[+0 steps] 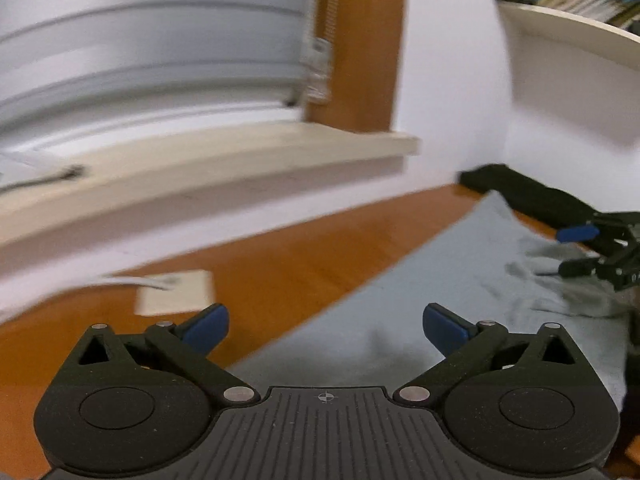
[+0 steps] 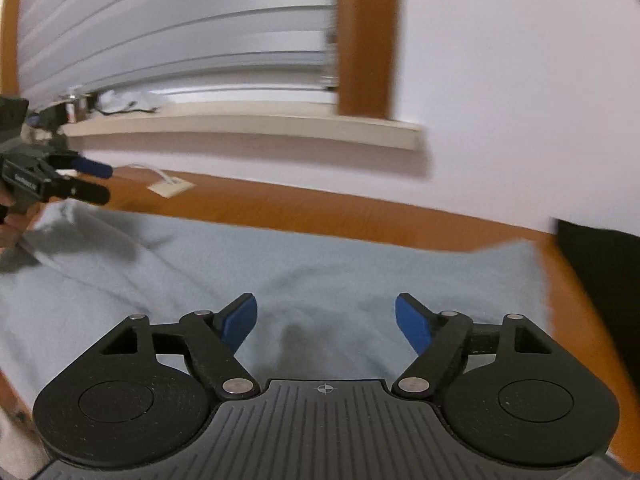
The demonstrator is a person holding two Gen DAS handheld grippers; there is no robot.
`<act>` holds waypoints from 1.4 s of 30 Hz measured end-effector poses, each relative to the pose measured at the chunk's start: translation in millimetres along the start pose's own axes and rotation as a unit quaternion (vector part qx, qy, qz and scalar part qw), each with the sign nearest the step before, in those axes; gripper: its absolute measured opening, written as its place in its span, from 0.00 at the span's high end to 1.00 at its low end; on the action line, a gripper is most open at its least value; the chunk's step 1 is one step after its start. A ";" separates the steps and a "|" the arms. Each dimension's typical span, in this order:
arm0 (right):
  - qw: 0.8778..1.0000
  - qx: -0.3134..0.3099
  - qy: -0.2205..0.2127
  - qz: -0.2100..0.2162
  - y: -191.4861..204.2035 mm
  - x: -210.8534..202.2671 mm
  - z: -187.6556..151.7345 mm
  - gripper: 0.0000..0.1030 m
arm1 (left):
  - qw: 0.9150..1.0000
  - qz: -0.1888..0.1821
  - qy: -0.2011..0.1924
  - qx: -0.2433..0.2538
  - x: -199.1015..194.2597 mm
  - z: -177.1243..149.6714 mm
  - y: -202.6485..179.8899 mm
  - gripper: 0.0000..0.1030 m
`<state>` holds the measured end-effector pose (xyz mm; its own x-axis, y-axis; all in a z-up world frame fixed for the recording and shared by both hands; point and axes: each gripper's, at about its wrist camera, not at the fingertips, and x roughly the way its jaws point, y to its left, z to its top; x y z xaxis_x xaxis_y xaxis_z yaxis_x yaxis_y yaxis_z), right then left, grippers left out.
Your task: Fold clothes
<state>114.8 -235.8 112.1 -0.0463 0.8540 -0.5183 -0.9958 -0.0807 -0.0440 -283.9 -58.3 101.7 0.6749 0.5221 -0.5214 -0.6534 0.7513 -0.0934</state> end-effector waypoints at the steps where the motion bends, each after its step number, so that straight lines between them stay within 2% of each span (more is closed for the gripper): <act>1: 1.000 0.004 0.005 -0.016 -10.2 -9.8 -8.5 0.23 | 1.000 -0.006 0.002 -0.002 4.8 -3.5 -3.4 0.00; 3: 0.999 0.013 0.017 -0.048 -31.5 -29.6 -26.3 0.23 | 1.000 -0.008 0.008 0.002 12.0 -10.2 -9.0 0.00; 6: 0.995 0.074 0.046 -0.051 -70.0 -51.7 -56.2 0.24 | 1.000 -0.009 0.022 0.013 22.1 -19.5 -16.6 0.00; 9: 0.990 0.112 0.049 -0.069 -89.8 -73.0 -73.5 0.24 | 0.999 -0.012 0.037 0.033 25.3 -25.2 -24.2 0.00; 14: 0.990 0.118 0.043 -0.071 -88.5 -103.2 -89.1 0.24 | 0.999 -0.011 0.038 0.029 26.1 -27.5 -23.6 0.00; 16: 0.990 0.110 0.049 -0.074 -82.7 -107.1 -95.0 0.27 | 0.999 -0.011 0.040 0.027 27.2 -26.9 -23.1 0.00; 18: 0.991 0.109 0.054 -0.063 -80.6 -108.9 -101.3 0.35 | 0.999 -0.011 0.044 0.028 28.5 -26.3 -23.6 0.00; 20: 0.991 0.105 0.061 -0.052 -77.7 -106.7 -105.1 0.49 | 0.998 -0.012 0.047 0.030 29.8 -25.8 -24.2 0.00; 21: 0.991 0.104 0.062 -0.049 -77.0 -105.2 -106.5 0.50 | 0.998 -0.011 0.048 0.031 30.3 -25.6 -24.4 0.00; 22: 0.991 0.106 0.062 -0.047 -77.2 -103.8 -106.5 0.56 | 0.998 -0.011 0.048 0.031 30.3 -25.6 -24.4 0.00; 23: 0.991 0.107 0.063 -0.045 -77.6 -103.3 -105.9 0.70 | 0.998 -0.011 0.048 0.031 30.5 -25.6 -24.5 0.00; 26: 0.992 0.101 0.062 -0.044 -76.9 -105.6 -103.0 0.93 | 0.998 -0.010 0.048 0.031 31.0 -25.5 -24.9 0.00; 32: 0.995 0.064 0.023 -0.070 -70.5 -127.6 -77.3 0.96 | 0.998 -0.011 0.050 0.032 31.5 -25.4 -25.0 0.00; 37: 0.996 0.015 -0.021 -0.087 -66.2 -141.8 -21.5 0.97 | 0.998 -0.013 0.053 0.032 32.5 -25.3 -24.9 0.00; 42: 0.995 -0.042 -0.058 -0.073 -50.3 -119.4 43.2 0.97 | 0.998 -0.013 0.056 0.034 33.5 -25.6 -25.4 0.00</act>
<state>167.0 -311.5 213.1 0.0852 0.9129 -0.3993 -0.9826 0.0105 -0.1857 -253.4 -70.2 64.9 0.6469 0.4559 -0.6112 -0.6081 0.7921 -0.0527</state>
